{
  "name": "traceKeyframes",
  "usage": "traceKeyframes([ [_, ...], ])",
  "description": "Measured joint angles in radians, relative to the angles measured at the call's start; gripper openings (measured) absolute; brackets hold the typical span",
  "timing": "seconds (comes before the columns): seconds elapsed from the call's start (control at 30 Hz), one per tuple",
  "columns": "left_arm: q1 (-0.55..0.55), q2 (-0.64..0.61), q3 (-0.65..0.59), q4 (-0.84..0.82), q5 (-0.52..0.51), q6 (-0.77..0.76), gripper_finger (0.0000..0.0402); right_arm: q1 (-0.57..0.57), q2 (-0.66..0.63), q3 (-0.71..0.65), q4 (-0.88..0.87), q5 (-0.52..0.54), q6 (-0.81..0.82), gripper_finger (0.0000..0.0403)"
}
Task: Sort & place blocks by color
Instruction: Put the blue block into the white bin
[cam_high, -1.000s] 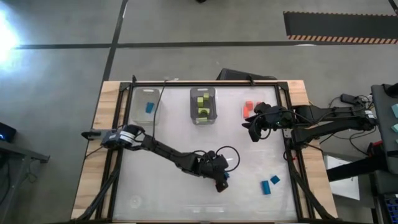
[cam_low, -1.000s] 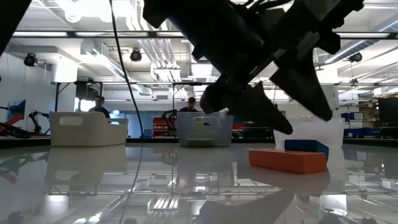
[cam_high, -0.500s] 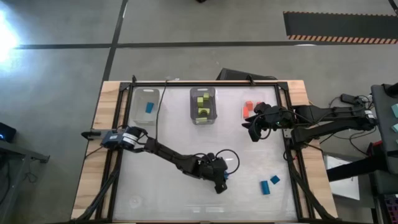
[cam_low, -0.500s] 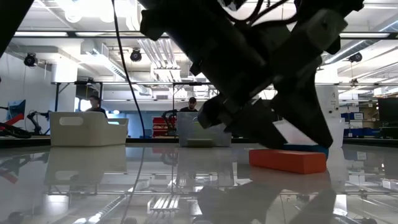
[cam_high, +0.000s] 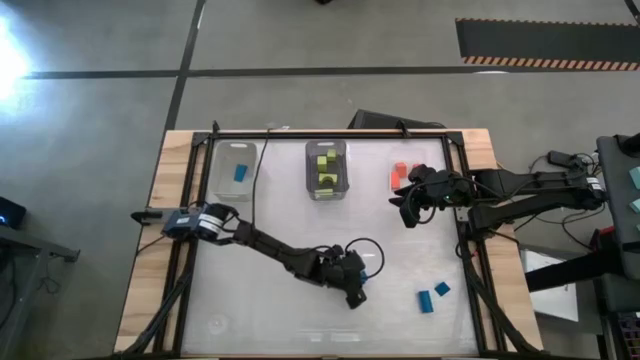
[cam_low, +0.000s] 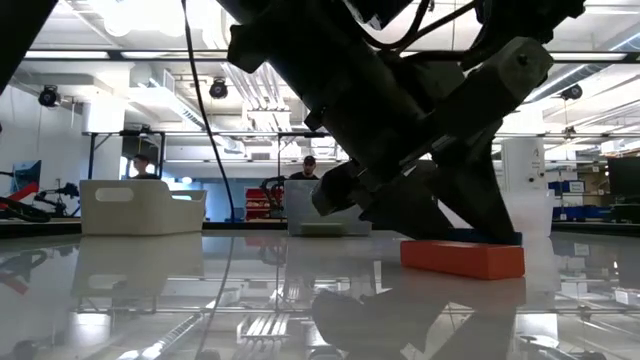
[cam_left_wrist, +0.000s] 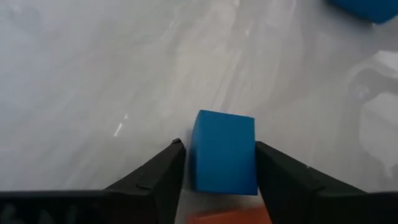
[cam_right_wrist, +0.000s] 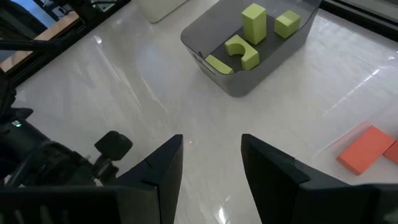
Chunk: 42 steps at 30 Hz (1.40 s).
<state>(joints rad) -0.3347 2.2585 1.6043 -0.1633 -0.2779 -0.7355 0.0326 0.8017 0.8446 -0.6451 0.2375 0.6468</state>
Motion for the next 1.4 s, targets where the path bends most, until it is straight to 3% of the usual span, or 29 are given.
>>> traceKeyframes([
  [0.17, 0.006, 0.000, 0.001, 0.003, 0.001, -0.045, 0.0121, 0.000, 0.000, 0.000, 0.000, 0.000, 0.000, 0.0153],
  [0.5, 0.024, -0.053, 0.001, -0.058, 0.007, -0.044, 0.0120, 0.000, 0.000, 0.000, 0.000, 0.000, 0.032, 0.0153],
  [0.87, 0.146, -0.338, -0.032, -0.458, -0.008, 0.142, 0.0120, 0.000, -0.001, 0.001, 0.000, 0.000, 0.105, 0.0153],
  [1.13, 0.365, -0.717, -0.371, -0.552, -0.019, 0.253, 0.0120, 0.000, 0.005, 0.001, 0.008, 0.025, 0.211, 0.0153],
  [1.4, 0.731, -1.123, -0.746, -0.556, -0.049, 0.257, 0.0121, 0.000, 0.018, 0.001, 0.016, 0.060, 0.358, 0.0153],
])
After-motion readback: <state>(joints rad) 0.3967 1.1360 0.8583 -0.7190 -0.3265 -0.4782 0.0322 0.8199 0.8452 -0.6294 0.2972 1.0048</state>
